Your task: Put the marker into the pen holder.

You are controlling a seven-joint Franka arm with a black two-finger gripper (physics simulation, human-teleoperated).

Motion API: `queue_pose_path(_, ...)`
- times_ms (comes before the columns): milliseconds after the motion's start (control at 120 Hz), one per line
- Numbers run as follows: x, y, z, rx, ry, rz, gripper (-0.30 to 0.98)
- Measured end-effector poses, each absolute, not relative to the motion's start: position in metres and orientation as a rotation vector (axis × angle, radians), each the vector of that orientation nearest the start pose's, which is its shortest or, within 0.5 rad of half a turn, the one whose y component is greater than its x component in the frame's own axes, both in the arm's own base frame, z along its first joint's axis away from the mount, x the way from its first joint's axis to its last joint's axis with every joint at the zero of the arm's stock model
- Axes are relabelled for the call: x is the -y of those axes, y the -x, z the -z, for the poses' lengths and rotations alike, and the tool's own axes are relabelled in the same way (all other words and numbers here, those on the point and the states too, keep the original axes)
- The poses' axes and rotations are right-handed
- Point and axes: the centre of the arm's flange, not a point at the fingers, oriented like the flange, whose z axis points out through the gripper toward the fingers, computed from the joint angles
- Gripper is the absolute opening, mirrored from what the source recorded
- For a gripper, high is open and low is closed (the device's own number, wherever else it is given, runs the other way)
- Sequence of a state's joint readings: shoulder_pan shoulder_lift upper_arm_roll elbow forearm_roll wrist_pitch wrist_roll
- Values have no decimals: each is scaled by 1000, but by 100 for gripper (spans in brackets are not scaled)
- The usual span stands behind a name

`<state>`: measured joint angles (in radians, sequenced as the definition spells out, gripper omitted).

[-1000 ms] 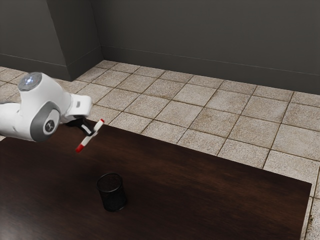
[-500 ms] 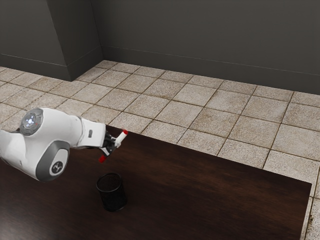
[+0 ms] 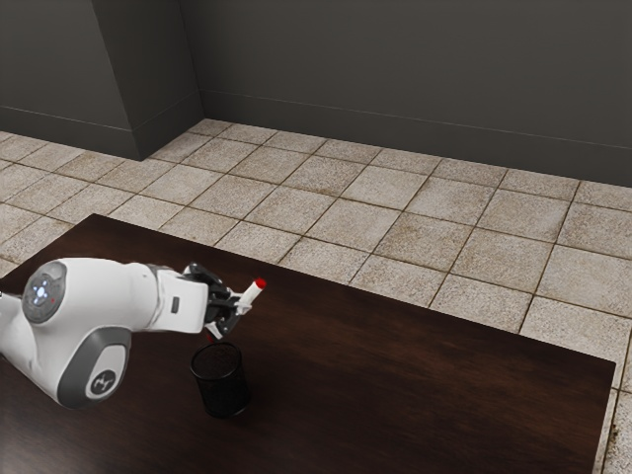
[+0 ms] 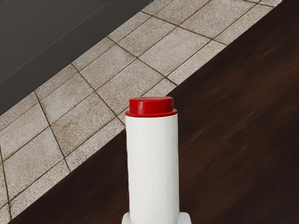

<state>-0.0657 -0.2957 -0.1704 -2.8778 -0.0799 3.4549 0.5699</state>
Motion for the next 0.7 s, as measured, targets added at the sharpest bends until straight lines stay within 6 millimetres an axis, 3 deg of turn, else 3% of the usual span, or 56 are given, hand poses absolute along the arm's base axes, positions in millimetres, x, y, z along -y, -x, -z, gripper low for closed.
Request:
queue_pose_path(233,93,-384,-366,-1001,2523,1213,-9)
queue_pose_path(442,93,-385,-338,-1012,2583,1126,-8)
queue_pose_path(700,90,-386,-336,-995,2595,1120,-6)
